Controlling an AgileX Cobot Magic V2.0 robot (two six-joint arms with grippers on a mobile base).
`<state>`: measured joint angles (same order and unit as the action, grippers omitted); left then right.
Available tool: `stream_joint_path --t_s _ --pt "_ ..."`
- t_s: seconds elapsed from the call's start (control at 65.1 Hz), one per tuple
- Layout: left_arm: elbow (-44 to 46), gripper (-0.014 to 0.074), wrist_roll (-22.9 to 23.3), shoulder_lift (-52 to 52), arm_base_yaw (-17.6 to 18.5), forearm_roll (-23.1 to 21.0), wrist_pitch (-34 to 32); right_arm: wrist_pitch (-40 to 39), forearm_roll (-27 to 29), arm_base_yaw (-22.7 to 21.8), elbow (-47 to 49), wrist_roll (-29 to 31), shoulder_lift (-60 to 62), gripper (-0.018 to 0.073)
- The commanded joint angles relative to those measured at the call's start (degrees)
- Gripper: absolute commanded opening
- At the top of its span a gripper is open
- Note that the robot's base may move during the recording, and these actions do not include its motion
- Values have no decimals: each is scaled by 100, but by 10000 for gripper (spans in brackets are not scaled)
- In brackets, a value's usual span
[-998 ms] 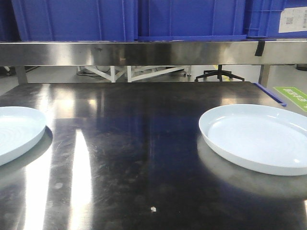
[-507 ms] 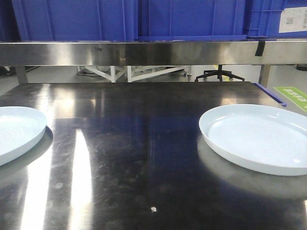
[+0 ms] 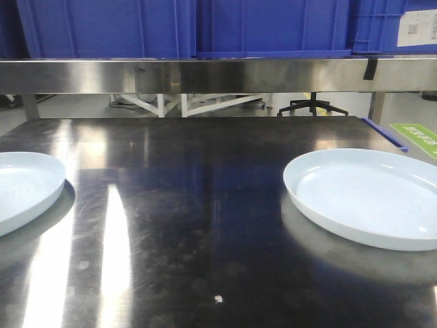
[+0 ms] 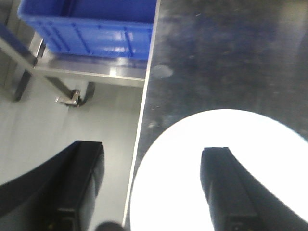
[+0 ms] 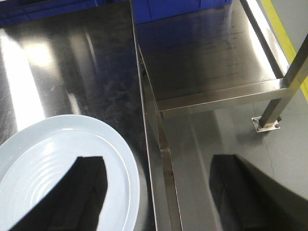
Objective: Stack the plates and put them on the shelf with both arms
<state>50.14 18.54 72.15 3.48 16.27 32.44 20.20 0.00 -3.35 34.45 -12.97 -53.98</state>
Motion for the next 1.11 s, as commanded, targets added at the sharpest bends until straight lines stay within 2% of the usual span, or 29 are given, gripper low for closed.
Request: stream_joint_path --t_s 0.0,0.154,0.492,0.814,1.091 --pt "233 454 80 154 -142 50 -373 -467 0 1 221 54 34 550" --pt "268 454 80 598 -264 64 -354 -459 0 1 221 54 28 550" --pt "293 454 90 1405 -264 120 -457 -459 0 1 221 54 28 550" --pt "293 454 90 1523 -264 357 -432 -447 0 1 221 54 28 550" --pt "293 458 90 1538 -437 284 -432 -395 0 1 221 54 28 550"
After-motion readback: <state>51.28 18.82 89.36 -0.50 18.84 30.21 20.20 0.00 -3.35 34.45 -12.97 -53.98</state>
